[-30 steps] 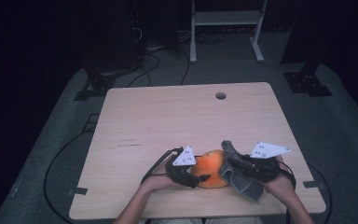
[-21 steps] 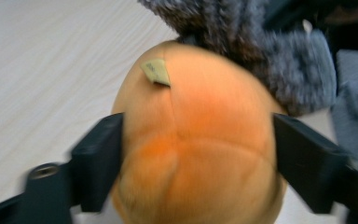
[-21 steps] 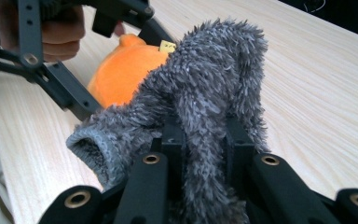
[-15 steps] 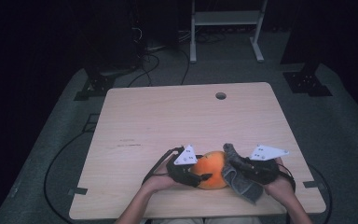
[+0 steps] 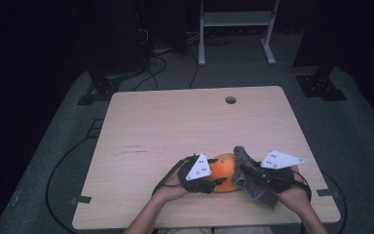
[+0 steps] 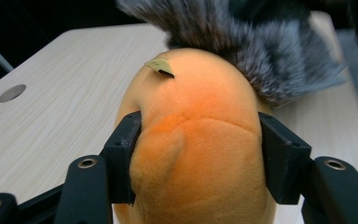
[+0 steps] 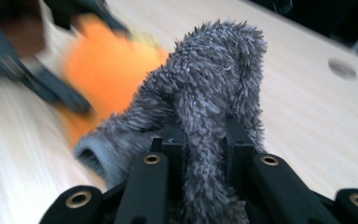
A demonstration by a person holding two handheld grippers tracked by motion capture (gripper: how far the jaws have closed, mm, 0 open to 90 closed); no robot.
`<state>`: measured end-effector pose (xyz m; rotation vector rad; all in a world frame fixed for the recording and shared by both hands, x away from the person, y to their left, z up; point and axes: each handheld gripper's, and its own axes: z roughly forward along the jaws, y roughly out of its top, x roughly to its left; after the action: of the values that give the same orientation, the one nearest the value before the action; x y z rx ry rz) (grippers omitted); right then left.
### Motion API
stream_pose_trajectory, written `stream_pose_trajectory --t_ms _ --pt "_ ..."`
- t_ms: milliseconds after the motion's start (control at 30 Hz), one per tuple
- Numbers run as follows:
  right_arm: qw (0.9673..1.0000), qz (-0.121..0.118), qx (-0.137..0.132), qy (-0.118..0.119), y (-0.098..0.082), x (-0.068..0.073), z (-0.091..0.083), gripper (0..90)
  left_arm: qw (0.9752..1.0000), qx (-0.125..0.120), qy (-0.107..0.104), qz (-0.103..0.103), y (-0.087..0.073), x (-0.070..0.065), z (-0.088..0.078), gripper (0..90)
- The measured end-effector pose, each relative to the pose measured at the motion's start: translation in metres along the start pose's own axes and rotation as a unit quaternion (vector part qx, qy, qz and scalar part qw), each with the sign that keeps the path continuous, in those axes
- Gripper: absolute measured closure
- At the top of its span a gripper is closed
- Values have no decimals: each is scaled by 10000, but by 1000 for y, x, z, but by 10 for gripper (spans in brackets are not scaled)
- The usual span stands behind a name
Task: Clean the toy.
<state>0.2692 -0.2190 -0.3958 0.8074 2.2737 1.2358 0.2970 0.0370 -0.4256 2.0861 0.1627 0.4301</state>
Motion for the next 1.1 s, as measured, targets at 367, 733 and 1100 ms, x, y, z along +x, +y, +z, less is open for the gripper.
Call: stream_pose_trajectory --t_ms 367,733,1100 --pt "9991 389 193 13 -21 -14 21 740 9956 280 -227 -865 -12 13 -2 298" --pt "9954 664 -150 667 -18 -9 23 737 9950 335 -534 -779 -19 11 -5 299" --pt "9970 675 146 357 -27 -15 22 740 9938 300 -644 -850 -17 14 -7 175"
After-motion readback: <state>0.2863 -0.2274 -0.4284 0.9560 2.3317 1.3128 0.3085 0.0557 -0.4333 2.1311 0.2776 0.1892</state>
